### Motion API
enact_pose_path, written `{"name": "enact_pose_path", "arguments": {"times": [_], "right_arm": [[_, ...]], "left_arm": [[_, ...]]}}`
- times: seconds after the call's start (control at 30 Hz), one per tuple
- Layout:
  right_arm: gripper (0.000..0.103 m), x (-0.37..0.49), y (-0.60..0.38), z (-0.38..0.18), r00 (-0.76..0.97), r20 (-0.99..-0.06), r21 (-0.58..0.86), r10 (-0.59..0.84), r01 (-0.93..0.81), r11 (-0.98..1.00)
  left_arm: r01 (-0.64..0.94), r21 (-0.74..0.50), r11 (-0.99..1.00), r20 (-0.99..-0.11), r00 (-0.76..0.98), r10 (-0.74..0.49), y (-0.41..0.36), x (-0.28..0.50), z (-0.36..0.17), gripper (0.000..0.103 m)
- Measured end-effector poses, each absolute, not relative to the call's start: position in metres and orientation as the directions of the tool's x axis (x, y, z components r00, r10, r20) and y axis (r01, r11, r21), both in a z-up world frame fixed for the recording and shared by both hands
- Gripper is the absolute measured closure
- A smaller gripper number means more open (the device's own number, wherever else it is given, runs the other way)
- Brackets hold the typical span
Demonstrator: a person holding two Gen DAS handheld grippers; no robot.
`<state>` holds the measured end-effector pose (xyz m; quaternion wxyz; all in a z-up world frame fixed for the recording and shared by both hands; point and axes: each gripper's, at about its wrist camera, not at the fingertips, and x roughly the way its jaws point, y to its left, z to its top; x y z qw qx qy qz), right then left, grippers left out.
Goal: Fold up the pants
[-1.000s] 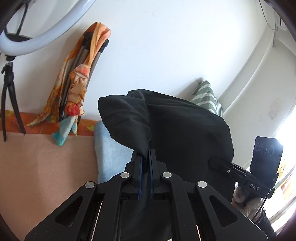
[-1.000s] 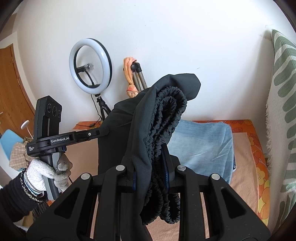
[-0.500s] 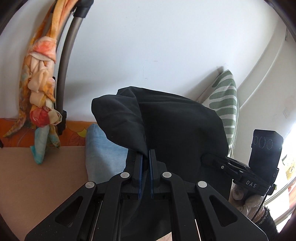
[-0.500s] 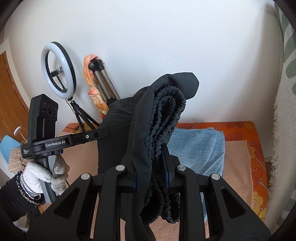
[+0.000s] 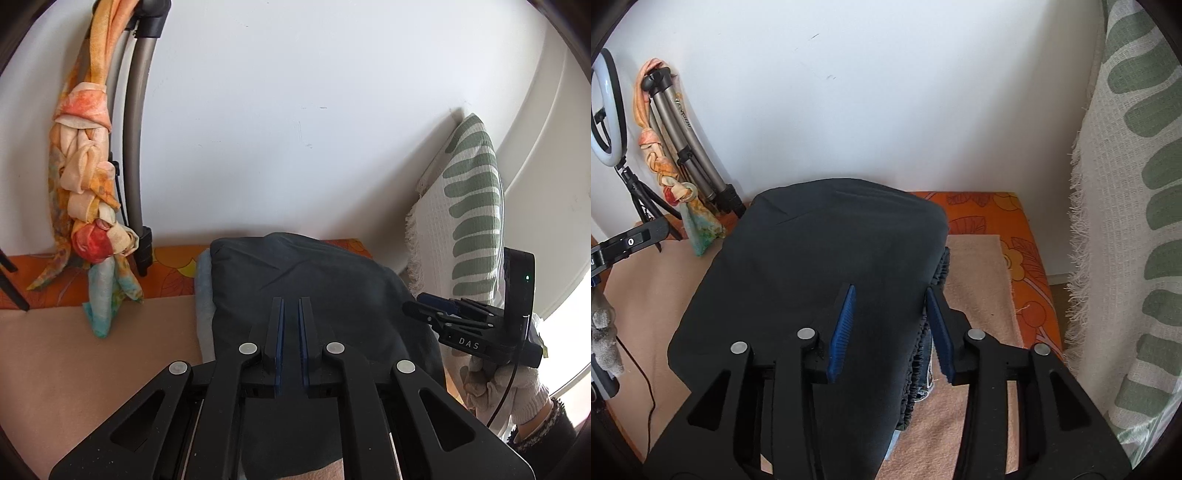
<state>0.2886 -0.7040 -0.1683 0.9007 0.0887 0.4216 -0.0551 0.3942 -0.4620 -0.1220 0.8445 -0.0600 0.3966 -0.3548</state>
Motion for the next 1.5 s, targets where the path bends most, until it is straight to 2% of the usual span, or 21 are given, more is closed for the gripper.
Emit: {"name": "enact_pose_path", "arguments": {"times": [0.1,0.17,0.23,0.3,0.57,0.73,0.9,1.27,1.5], "right_arm": [[0.050,0.282,-0.696,-0.157,0.651,-0.758,0.107,-0.028,0.167,0.980],[0.042,0.276,-0.689,-0.149,0.664,-0.746,0.097,-0.043,0.172,0.980],[0.037,0.274,-0.680,-0.143,0.673,-0.738,0.092,-0.053,0.178,0.980],[0.033,0.266,-0.672,-0.137,0.678,-0.732,0.086,-0.065,0.188,0.978],[0.018,0.229,-0.633,-0.105,0.703,-0.703,0.041,-0.112,0.197,0.979],[0.012,0.197,-0.614,-0.077,0.748,-0.647,0.056,-0.150,0.243,0.968],[0.010,0.167,-0.595,-0.059,0.767,-0.616,0.054,-0.178,0.267,0.962],[0.009,0.105,-0.541,-0.052,0.779,-0.591,0.040,-0.209,0.287,0.957],[0.006,0.074,-0.500,-0.049,0.799,-0.560,0.027,-0.219,0.282,0.959]], "left_arm": [[0.556,-0.373,0.743,-0.632,0.434,-0.642,-0.459,0.387,-0.117,0.091],[0.556,-0.359,0.750,-0.631,0.447,-0.634,-0.455,0.381,-0.112,0.086],[0.552,-0.364,0.750,-0.626,0.451,-0.636,-0.449,0.376,-0.106,0.073],[0.538,-0.358,0.763,-0.631,0.463,-0.623,-0.443,0.370,-0.100,0.043],[0.526,-0.308,0.793,-0.636,0.506,-0.583,-0.417,0.334,-0.074,0.040],[0.551,-0.239,0.799,-0.602,0.561,-0.568,-0.401,0.297,-0.052,0.030],[0.572,-0.208,0.794,-0.573,0.587,-0.573,-0.386,0.263,-0.037,0.023],[0.600,-0.181,0.779,-0.536,0.604,-0.590,-0.344,0.200,-0.024,0.022],[0.592,-0.110,0.799,-0.505,0.659,-0.557,-0.308,0.156,-0.018,0.018]]}}
